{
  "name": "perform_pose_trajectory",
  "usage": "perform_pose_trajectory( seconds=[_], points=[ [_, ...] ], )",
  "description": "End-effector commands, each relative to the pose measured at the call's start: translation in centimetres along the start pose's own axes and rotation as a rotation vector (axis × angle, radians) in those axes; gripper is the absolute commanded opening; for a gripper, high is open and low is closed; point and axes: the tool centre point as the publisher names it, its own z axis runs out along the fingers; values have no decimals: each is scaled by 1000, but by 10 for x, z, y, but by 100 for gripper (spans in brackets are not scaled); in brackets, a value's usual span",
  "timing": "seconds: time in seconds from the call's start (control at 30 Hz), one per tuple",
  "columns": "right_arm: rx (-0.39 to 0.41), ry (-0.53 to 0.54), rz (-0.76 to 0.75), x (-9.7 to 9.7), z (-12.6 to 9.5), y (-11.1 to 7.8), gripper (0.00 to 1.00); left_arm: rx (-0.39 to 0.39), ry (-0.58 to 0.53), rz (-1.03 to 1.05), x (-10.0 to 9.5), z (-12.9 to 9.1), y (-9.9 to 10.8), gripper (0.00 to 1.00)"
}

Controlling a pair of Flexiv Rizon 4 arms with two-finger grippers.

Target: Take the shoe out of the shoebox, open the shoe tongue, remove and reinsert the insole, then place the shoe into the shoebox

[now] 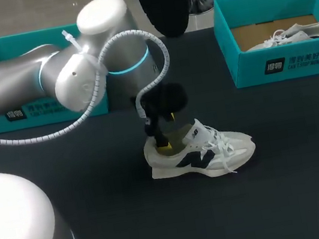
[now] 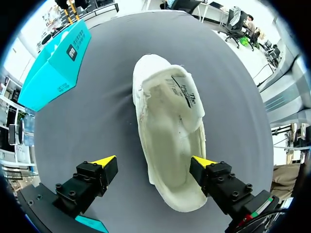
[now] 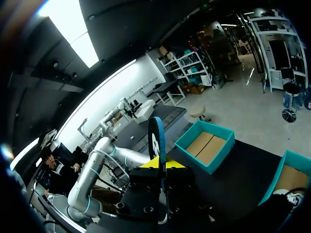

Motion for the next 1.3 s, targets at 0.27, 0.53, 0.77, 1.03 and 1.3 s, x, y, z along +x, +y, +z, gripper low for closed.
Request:
perform_pose_trajectory(
  seconds=[0.27,0.53,0.77,1.03,1.3],
  points=[
    [1,-2,1,0,1,0,0,-25,64,-26,-13,38,2,0],
    [1,-2,1,0,1,0,0,-12,104,-5,-3,38,4,0],
    [1,-2,1,0,1,0,0,-4,124,8,-2,35,6,0],
    [1,-2,1,0,1,0,0,9,169,49,2,36,6,0],
    [-11,-10,12,7,-5,3,0,71,213,230,-1,15,3,0]
  ],
)
